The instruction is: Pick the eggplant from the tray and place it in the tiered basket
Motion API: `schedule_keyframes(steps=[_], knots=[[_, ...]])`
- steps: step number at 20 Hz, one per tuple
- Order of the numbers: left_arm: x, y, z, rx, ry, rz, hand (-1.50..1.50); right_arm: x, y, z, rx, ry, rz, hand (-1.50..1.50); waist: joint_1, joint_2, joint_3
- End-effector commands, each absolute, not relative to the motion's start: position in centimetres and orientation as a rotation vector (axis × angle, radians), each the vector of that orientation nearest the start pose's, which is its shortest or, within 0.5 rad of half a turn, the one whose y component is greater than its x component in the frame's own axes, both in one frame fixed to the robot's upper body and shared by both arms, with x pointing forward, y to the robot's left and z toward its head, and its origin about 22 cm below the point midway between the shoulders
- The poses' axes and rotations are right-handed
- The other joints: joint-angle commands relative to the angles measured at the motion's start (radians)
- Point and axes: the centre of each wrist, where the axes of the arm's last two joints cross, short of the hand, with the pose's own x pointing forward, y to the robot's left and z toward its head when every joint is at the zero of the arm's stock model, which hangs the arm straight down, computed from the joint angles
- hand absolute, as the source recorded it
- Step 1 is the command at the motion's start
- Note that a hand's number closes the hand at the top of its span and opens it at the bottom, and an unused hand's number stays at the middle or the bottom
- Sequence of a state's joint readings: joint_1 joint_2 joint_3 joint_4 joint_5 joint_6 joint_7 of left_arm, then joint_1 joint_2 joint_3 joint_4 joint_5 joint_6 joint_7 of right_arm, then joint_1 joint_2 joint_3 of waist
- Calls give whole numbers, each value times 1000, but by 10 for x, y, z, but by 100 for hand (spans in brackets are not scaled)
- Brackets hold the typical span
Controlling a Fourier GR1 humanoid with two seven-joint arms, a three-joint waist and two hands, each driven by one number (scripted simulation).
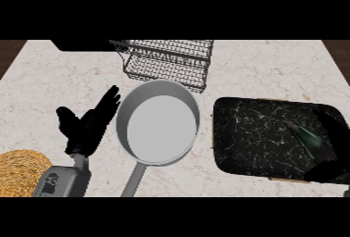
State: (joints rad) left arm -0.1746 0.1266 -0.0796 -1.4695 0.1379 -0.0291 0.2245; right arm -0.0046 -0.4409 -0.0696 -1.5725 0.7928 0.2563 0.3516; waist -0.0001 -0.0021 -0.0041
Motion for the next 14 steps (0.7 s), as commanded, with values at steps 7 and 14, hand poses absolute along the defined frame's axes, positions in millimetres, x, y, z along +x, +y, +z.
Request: schedule_keyframes(steps=[7, 14], knots=[[274, 218, 17, -100, -1394, -137, 0, 250, -346, 39, -920, -876, 863, -150, -1, 1, 4], [283, 215, 15, -106, -1384, -132, 0, 262, -356, -4, -799, -926, 924, 150, 4, 4, 5]])
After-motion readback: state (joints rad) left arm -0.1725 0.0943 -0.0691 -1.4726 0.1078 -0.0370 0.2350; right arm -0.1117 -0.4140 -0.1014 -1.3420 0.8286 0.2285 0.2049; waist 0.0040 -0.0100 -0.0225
